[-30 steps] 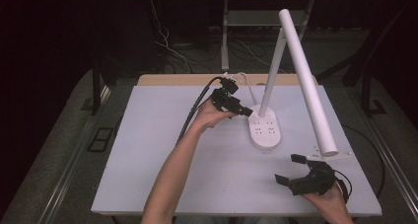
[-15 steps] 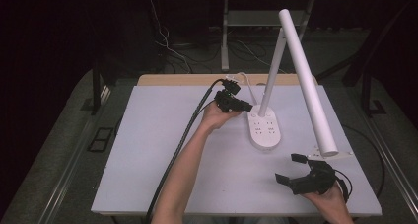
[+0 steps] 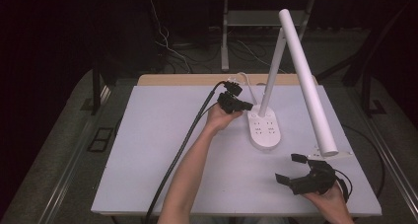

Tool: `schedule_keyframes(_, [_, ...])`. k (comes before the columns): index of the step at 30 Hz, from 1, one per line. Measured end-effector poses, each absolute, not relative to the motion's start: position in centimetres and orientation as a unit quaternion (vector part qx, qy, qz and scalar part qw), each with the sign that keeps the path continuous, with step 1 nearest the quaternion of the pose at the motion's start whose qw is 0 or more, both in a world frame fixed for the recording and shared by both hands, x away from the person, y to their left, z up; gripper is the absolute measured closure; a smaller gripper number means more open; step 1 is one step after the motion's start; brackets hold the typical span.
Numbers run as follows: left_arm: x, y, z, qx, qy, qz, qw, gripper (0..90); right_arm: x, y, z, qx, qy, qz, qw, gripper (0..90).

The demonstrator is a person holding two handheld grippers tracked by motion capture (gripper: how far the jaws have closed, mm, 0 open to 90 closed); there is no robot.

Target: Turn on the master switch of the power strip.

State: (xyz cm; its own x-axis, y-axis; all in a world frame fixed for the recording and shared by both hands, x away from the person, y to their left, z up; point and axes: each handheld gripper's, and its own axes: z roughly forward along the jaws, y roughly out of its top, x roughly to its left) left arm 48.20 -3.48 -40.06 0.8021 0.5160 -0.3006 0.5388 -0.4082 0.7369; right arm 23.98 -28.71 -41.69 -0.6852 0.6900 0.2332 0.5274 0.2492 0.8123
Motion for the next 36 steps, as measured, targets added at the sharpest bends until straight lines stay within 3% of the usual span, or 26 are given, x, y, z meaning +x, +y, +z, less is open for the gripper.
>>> schedule_keyframes(36, [48.3, -5.5, -43.1, 0.840, 0.322, -0.002, 0.437, 90.0, 24.0, -28.7, -41.7, 0.385, 0.788, 0.474, 0.083, 0.3])
